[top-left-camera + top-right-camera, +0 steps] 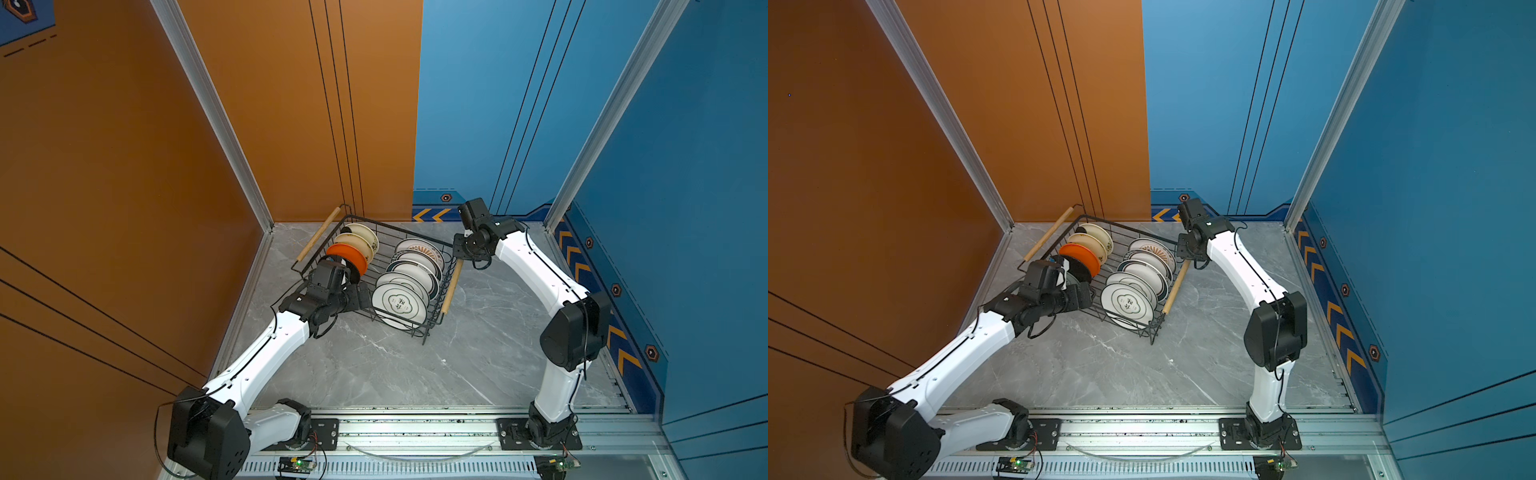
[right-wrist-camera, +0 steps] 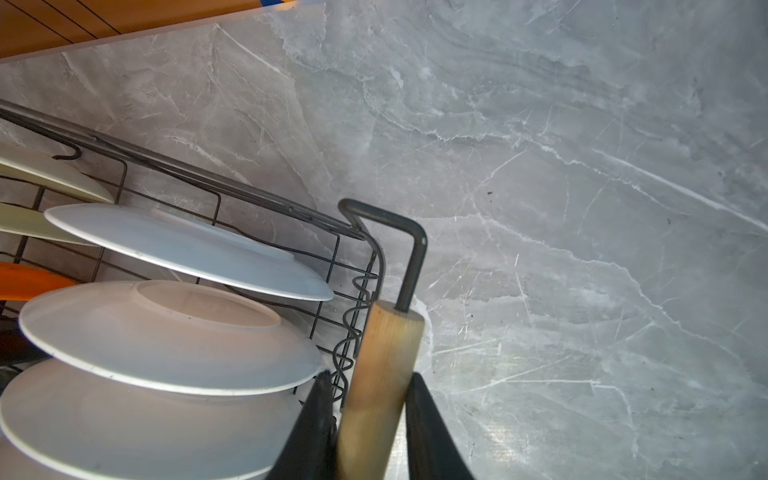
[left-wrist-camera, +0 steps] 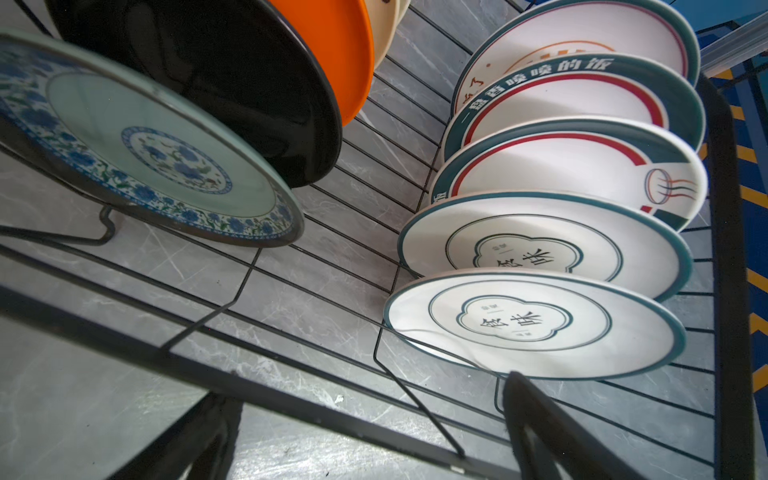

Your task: Unload the plates from the dish rack

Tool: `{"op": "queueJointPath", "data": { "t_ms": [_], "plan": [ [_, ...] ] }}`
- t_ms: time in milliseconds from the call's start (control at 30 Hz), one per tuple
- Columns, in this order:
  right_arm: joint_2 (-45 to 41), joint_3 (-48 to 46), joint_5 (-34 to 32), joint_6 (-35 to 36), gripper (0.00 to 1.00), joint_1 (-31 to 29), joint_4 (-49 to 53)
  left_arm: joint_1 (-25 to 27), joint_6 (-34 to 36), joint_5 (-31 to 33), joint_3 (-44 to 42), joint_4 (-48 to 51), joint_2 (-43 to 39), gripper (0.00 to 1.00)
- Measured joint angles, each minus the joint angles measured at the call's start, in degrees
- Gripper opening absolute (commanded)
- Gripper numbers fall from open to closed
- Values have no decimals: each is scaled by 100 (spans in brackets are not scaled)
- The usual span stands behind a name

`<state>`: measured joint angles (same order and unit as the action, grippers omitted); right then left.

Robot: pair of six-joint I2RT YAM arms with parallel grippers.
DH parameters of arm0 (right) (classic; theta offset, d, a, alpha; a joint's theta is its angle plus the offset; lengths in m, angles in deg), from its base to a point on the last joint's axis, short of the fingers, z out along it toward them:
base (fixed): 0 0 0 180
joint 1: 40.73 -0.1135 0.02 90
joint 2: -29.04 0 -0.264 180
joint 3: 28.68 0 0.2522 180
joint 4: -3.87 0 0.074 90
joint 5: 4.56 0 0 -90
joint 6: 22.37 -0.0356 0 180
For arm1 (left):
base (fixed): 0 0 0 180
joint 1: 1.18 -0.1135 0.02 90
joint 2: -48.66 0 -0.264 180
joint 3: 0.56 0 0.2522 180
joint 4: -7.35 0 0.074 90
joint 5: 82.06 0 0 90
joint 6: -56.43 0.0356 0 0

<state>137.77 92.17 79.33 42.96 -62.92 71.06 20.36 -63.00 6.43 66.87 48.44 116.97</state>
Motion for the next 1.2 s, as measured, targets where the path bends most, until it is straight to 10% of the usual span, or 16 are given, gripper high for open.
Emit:
{"op": "queueJointPath", "data": {
  "t_ms": [967, 1200],
  "plan": [
    [1784, 2538, 616, 2393, 12, 793, 306, 107, 1991, 278, 1150, 824, -564, 98],
    [1838, 2625, 1012, 2463, 37, 935, 345, 439, 2439, -35, 1196, 658, -380, 98]
  ]
}}
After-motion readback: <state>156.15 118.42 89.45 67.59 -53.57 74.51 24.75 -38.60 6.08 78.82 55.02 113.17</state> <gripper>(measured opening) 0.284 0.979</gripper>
